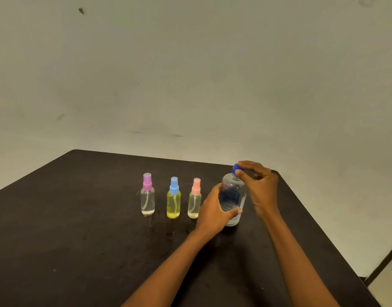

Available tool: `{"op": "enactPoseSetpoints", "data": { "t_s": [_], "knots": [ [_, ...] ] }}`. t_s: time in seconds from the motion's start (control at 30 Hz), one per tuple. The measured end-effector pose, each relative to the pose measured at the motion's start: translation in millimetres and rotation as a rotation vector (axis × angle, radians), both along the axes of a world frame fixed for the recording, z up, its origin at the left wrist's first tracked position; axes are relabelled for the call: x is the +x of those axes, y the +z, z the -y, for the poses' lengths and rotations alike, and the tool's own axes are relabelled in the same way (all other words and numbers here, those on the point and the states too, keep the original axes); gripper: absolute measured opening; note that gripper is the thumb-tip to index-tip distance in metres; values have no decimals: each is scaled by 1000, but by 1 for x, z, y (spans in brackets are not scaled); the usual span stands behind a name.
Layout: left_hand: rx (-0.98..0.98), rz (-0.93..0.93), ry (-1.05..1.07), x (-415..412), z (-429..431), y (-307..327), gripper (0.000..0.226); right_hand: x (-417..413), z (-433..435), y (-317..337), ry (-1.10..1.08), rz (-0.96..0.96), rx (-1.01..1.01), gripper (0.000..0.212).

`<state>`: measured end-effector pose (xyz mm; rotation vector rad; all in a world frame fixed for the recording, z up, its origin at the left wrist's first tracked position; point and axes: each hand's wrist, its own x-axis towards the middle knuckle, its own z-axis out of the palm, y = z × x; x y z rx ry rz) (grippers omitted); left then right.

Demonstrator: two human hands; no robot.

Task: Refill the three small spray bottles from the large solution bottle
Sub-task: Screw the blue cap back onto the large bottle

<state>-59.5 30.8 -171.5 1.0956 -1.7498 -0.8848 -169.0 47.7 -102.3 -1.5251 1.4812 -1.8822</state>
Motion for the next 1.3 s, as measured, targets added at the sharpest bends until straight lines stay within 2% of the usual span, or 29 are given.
{"op": "enactPoseSetpoints", "data": {
  "t_s": [0.17,0.37,0.53,0.67,0.8,0.93,1.13,1.3],
  "knots": [
    [-2,2,-3,-1,1,0,80,-2,-3,0,57,139,34,21],
    [-6,-6,2,-1,0,-1,80,14,-1,-3,-145,63,9,20],
    [8,13,-7,0,0,0,81,15,2,4,-64,-67,22,26],
    [7,1,-5,-1,2,-2,80,14,2,-2,-1,17,-4,26],
    [-3,14,6,-3,4,-5,81,14,3,-7,-66,56,4,22],
    [-10,-2,17,-4,6,-8,77,24,8,-9,-214,7,-41,19],
    [26,-48,-1,-5,10,-13,72,35,17,-17,-369,-174,-240,17],
    [34,-54,3,-7,12,-15,70,35,21,-24,-431,-262,-274,17]
  ]
}}
